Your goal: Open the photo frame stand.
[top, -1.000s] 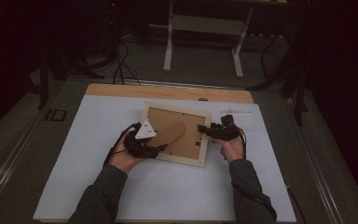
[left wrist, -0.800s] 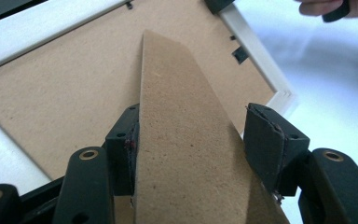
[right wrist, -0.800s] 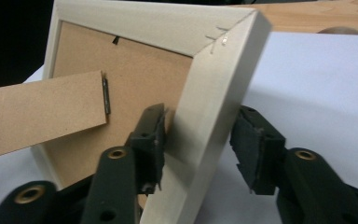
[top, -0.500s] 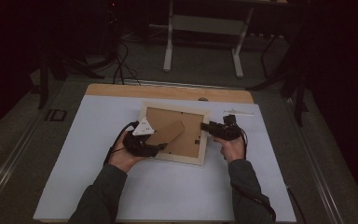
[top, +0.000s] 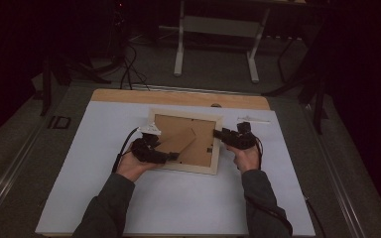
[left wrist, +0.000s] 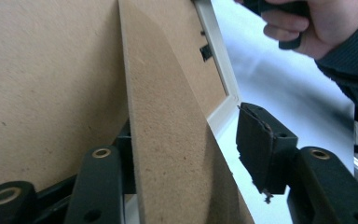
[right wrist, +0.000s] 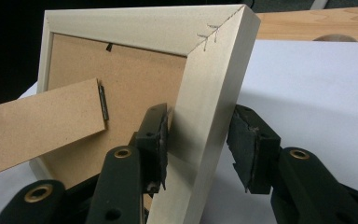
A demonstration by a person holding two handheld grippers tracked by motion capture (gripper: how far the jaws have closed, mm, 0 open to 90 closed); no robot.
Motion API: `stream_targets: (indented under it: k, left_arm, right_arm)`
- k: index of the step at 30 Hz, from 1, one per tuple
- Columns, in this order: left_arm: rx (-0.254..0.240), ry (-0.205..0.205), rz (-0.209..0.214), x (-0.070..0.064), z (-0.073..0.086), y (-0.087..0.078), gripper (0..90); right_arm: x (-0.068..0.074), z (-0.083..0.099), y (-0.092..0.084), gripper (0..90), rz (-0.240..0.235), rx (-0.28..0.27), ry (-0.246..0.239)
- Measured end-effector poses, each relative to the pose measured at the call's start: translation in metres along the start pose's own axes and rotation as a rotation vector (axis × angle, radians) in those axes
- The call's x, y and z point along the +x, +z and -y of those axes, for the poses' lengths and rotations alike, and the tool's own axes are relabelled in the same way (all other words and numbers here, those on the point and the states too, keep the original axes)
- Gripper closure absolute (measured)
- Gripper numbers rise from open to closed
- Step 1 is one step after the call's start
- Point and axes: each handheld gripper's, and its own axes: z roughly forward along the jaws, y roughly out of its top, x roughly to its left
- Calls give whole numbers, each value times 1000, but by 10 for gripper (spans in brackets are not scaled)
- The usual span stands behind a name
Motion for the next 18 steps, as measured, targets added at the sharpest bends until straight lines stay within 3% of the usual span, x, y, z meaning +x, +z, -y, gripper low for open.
stream_targets:
  k: [5,12,18]
  left_arm:
    - [1,-16,37,2,-1,-2,531]
    - [9,-42,54,6,-1,-4,563]
    - [-3,-72,42,11,-4,-8,589]
  right_arm:
    - [1,0,0,581,0,-3,-4]
    - [3,-1,-2,584,1,-7,-14]
    - [5,-2,-3,587,0,-16,-31]
